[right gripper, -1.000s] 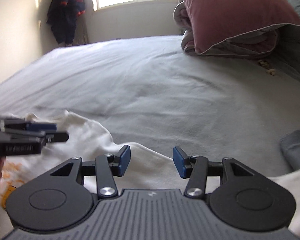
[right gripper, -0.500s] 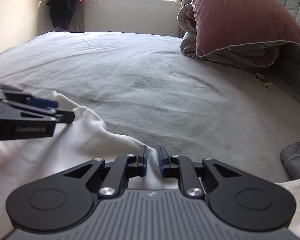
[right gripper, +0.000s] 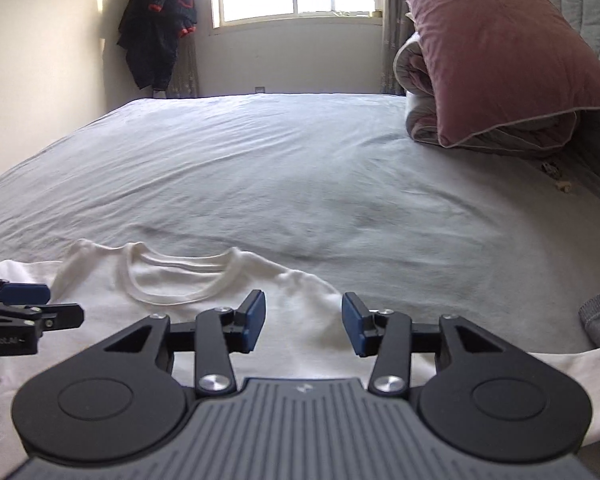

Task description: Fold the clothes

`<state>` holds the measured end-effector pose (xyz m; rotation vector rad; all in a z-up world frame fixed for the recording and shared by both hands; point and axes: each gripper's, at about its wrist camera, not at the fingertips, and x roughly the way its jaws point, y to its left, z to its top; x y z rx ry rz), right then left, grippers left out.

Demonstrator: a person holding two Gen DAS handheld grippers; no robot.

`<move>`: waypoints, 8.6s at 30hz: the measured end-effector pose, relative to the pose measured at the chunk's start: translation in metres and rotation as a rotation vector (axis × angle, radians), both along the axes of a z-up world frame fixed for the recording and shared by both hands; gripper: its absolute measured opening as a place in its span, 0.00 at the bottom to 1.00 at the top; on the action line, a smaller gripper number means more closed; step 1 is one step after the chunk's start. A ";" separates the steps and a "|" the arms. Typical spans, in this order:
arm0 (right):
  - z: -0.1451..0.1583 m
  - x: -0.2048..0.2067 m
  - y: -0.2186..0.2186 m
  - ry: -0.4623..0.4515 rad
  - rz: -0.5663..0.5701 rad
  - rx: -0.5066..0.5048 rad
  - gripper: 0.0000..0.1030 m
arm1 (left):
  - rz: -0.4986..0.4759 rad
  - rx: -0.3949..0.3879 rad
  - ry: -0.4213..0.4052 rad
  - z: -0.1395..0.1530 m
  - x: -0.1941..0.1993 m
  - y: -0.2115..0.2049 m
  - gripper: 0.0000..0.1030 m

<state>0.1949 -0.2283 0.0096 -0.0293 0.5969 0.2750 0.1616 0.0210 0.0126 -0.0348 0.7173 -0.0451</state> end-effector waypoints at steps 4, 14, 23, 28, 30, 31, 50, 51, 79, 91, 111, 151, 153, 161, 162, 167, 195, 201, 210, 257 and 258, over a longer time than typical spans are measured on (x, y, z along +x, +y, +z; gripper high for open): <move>0.009 -0.016 0.024 0.013 0.013 0.006 0.50 | 0.076 -0.010 0.022 0.005 -0.027 0.046 0.71; 0.018 -0.050 0.110 0.047 0.095 -0.038 0.51 | 0.275 -0.099 0.076 -0.004 -0.084 0.150 0.58; 0.006 -0.059 0.231 0.070 0.328 -0.092 0.51 | 0.364 -0.296 0.164 -0.051 -0.109 0.197 0.54; 0.003 -0.056 0.297 0.083 0.461 -0.139 0.51 | 0.350 -0.286 0.122 -0.051 -0.124 0.206 0.59; 0.003 -0.052 0.321 0.087 0.502 -0.148 0.51 | 0.347 -0.302 0.122 -0.050 -0.127 0.212 0.63; 0.003 -0.051 0.332 0.089 0.521 -0.152 0.51 | 0.349 -0.302 0.123 -0.050 -0.128 0.215 0.65; -0.033 -0.022 0.353 0.093 0.611 -0.045 0.06 | 0.325 -0.394 0.103 -0.050 -0.127 0.236 0.56; -0.034 -0.024 0.343 0.083 0.601 -0.023 0.06 | 0.319 -0.428 0.100 -0.050 -0.126 0.237 0.56; -0.088 -0.029 0.251 0.206 0.535 0.372 0.02 | 0.762 -0.989 0.003 -0.066 -0.079 0.256 0.72; -0.091 -0.028 0.239 0.210 0.527 0.381 0.01 | 1.056 -1.021 0.028 -0.069 -0.033 0.279 0.35; -0.093 -0.027 0.236 0.217 0.520 0.391 0.00 | 0.476 0.186 -0.542 0.034 -0.031 0.181 0.15; -0.093 -0.025 0.230 0.228 0.519 0.406 0.00 | 0.755 0.233 -0.361 0.007 -0.020 0.209 0.09; -0.093 -0.025 0.230 0.228 0.520 0.407 0.00 | 0.802 0.289 -0.237 -0.006 -0.012 0.210 0.11; -0.093 -0.024 0.229 0.233 0.522 0.411 0.00 | 0.890 0.125 -0.050 -0.033 -0.012 0.226 0.38; -0.094 -0.024 0.228 0.234 0.522 0.412 0.00 | 0.890 0.114 -0.046 -0.037 -0.014 0.226 0.38; -0.093 -0.023 0.227 0.235 0.522 0.414 0.00 | 0.848 0.150 0.014 -0.049 -0.022 0.214 0.39; -0.094 -0.021 0.224 0.244 0.510 0.434 0.01 | 1.144 -0.159 -0.266 -0.067 -0.040 0.242 0.06; -0.087 -0.018 0.212 0.260 0.449 0.486 0.08 | 0.982 -0.094 -0.409 -0.045 -0.035 0.218 0.04; -0.041 -0.021 0.147 0.198 0.246 0.550 0.14 | 0.555 -0.132 -0.570 -0.004 -0.018 0.151 0.04; -0.096 -0.010 -0.045 0.340 0.062 1.123 0.47 | -0.253 -0.559 -0.075 -0.071 0.009 -0.012 0.46; -0.099 -0.010 -0.048 0.364 0.061 1.143 0.47 | -0.293 -0.540 -0.054 -0.072 0.006 -0.018 0.46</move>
